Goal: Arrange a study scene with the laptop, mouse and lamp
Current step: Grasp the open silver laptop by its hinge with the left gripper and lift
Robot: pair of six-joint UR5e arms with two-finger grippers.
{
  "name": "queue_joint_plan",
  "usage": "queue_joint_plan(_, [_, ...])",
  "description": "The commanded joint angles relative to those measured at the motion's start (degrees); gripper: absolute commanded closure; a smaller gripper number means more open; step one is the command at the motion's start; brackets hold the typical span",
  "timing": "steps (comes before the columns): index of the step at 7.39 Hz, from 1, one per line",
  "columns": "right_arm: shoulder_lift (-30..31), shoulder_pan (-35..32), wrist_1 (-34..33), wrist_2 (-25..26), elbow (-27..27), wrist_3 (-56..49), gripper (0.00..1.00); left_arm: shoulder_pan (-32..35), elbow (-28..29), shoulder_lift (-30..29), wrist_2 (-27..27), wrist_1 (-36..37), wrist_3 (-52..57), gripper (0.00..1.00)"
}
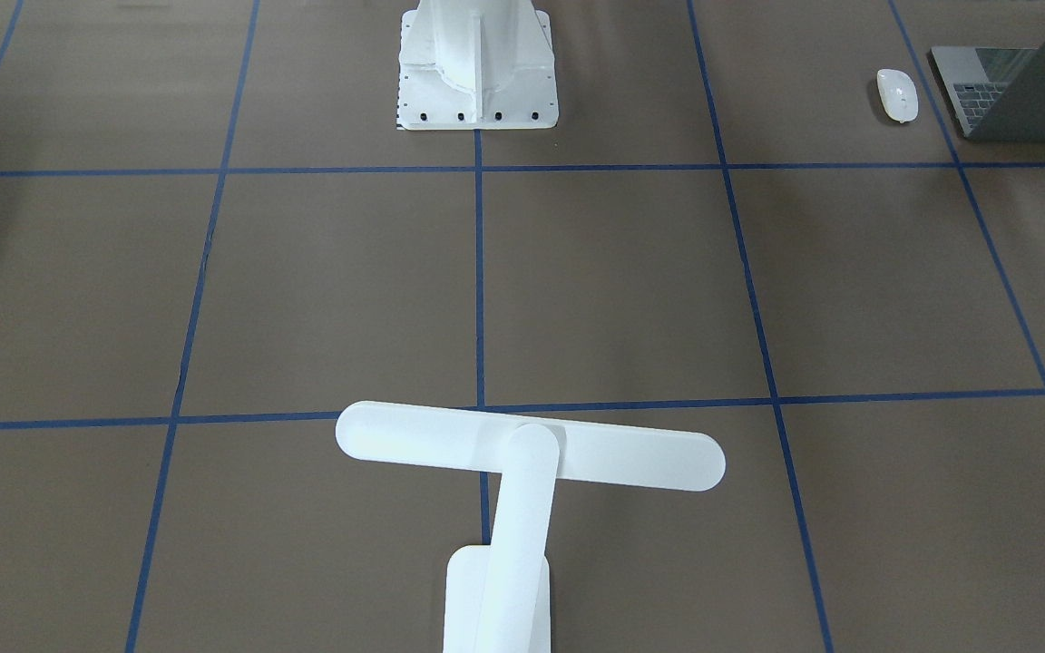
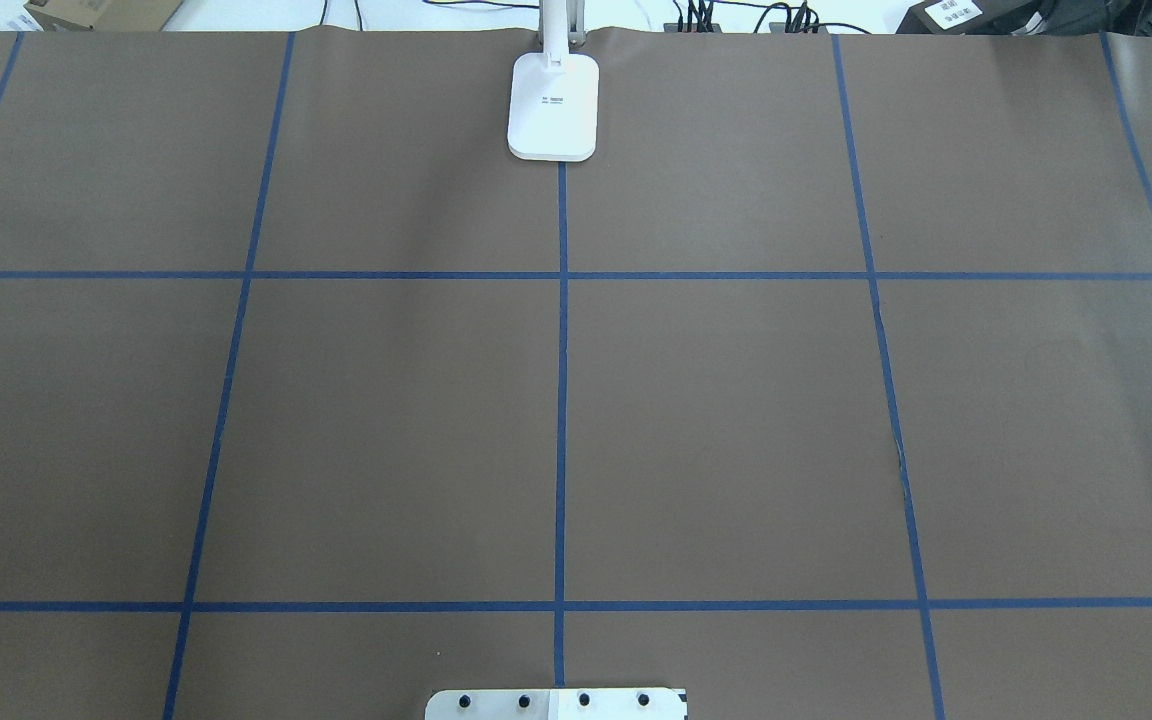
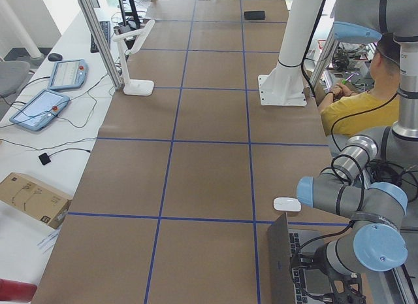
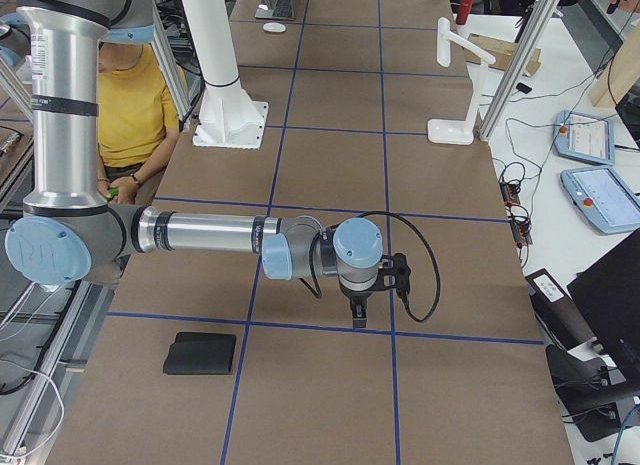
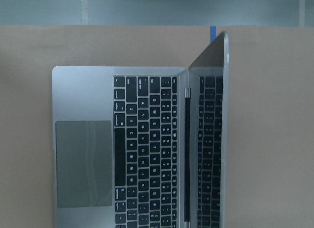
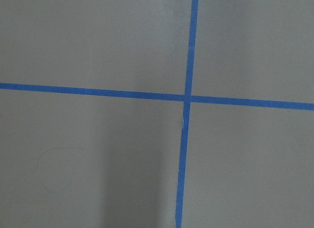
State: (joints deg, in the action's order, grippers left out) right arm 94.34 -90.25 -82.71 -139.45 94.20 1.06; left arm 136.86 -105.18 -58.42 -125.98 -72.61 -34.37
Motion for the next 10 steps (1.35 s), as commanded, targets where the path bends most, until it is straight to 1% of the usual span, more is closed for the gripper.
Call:
queue_joint_plan(1, [0.05,0.07,0.0,-0.03,-0.07,0.0,0.0,-0.01,0.85,0.41,-0.14,-1.04,-0.61,0.09])
queue_joint_plan(5, [0.05,0.07,0.0,-0.03,-0.33,0.0,0.0,-0.19,1.03,0.5,-0.58,-2.09,-1.49,0.09])
queue_joint_plan(6, [0.05,0.07,0.0,0.06,-0.33,0.0,0.0,-0.19,1.38,0.41,-0.58,-3.67,-1.58,0.09])
queue_joint_plan(8, [0.05,0.07,0.0,0.06,-0.42,0.0,0.0,-0.28,4.09,0.41,-0.58,-9.8,-3.49,0.09])
queue_joint_plan(10, [0.05,0.07,0.0,0.06,-0.51,0.0,0.0,-0.45,5.15,0.41,-0.93,-10.71,-4.04,0.09])
